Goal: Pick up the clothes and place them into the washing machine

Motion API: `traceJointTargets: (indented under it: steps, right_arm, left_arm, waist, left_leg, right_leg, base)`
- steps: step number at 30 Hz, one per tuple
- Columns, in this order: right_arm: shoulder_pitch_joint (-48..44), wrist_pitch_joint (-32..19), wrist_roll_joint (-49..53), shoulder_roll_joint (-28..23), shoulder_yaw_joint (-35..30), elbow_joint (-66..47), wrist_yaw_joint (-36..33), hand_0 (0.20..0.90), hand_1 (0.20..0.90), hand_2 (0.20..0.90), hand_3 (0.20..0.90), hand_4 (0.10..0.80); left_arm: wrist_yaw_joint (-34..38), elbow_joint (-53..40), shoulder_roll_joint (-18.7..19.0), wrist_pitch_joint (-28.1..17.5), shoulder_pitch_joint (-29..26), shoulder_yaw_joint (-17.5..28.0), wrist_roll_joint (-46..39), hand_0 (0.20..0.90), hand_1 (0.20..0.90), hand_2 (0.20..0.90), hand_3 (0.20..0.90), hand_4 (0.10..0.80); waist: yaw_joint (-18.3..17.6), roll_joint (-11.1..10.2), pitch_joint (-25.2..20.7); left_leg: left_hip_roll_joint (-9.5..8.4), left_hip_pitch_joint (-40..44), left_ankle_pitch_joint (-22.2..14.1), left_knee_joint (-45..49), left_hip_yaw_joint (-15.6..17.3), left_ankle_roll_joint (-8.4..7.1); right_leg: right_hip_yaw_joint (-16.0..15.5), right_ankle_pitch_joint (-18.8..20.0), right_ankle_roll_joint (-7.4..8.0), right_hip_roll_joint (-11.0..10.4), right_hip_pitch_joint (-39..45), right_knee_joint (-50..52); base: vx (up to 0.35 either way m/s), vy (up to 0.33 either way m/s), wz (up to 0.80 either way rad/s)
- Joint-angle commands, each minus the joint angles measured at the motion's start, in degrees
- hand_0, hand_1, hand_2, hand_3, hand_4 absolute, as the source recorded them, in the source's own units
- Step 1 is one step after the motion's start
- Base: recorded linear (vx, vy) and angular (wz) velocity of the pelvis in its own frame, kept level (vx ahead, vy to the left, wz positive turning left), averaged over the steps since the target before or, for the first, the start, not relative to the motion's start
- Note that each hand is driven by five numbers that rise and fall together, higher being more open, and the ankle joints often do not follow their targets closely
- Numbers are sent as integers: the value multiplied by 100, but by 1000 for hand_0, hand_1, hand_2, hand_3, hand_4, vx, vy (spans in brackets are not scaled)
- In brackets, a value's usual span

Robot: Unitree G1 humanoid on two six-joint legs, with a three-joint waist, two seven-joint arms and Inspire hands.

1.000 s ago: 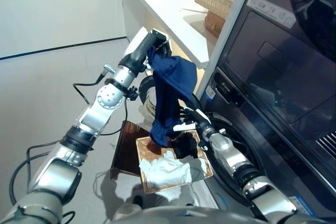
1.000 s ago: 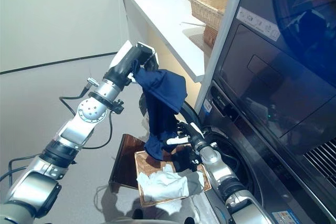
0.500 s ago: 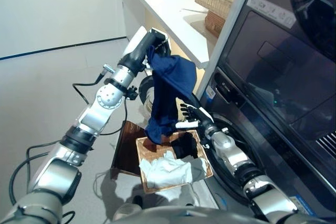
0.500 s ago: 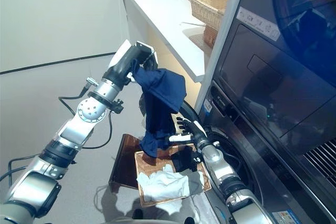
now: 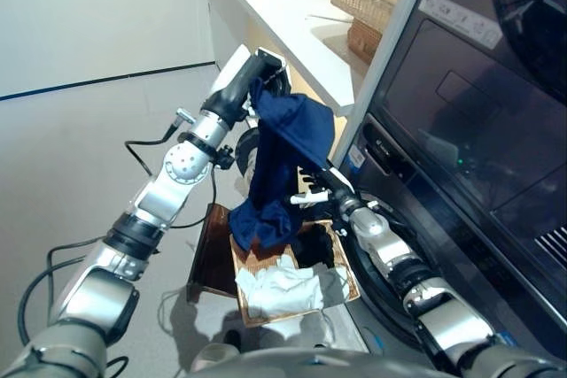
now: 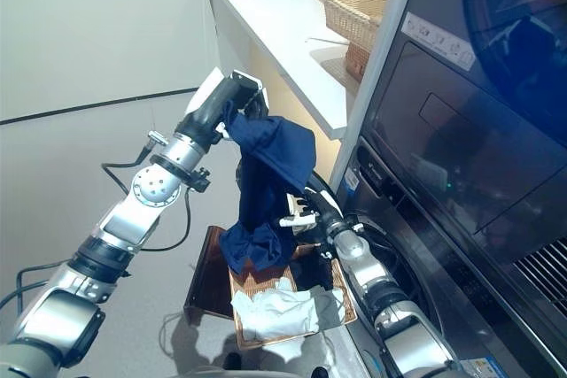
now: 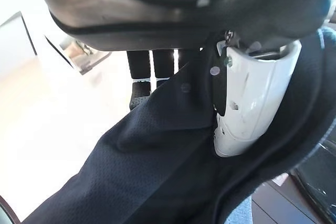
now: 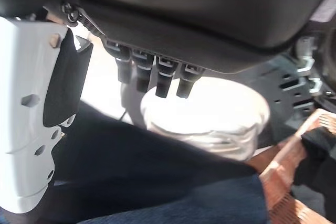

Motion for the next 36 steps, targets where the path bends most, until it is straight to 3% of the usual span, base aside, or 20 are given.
traceJointTargets:
  steps: [1,16,17,18,20,36]
  right_arm:
    - [-935,-405,226,24,69,-120,-44,900,900,900,900,800]
    - [-1008,-335,450,304,448,-445,270,900,900,900,900,800]
    - [-1004,-328,498,329,467,-444,289,656,656,656,656,625]
    - [-1001,-331,531,353,488,-480,318,656,656,656,656,625]
    - [-985,-349,580,376,483,-491,308,200,200,200,200,300]
    - [-1001,-407,689,382,399,-457,184,200,200,200,200,300]
  left_arm:
    - [199,-200,-358,-487,-1281,10,-270,200,200,200,200,300]
    - [243,-190,-469,-477,-1349,-40,-283,200,200,200,200,300]
    - [246,-186,-486,-481,-1348,-47,-292,200,200,200,200,300]
    - [242,-192,-494,-479,-1353,-50,-288,200,200,200,200,300]
    - [249,-184,-501,-481,-1360,-63,-288,200,200,200,200,300]
    - [218,-303,-491,-550,-1318,-131,-396,200,200,200,200,300]
  waist:
    - [271,101,-466]
    - [250,83,-459]
    - [248,84,-459]
    - [247,85,-457]
    - [248,85,-453]
    - [269,113,-467]
  left_leg:
    - [-113,173,-286,-42,88,-289]
    - [-91,172,-284,-42,112,-291]
    - [-89,174,-284,-42,112,-291]
    - [-87,173,-284,-42,112,-292]
    - [-82,173,-283,-42,117,-294]
    - [-72,173,-281,-42,112,-298]
  right_leg:
    - [49,-201,65,120,77,380]
    - [65,-198,57,128,66,389]
    - [65,-197,56,129,62,389]
    - [65,-196,56,129,63,385]
    - [64,-195,56,132,65,380]
    - [49,-202,55,124,82,378]
  base:
    - [0,0,0]
    - [0,1,1]
    - [0,0,0]
    - [0,0,0]
    - [0,0,0]
    - [0,0,0]
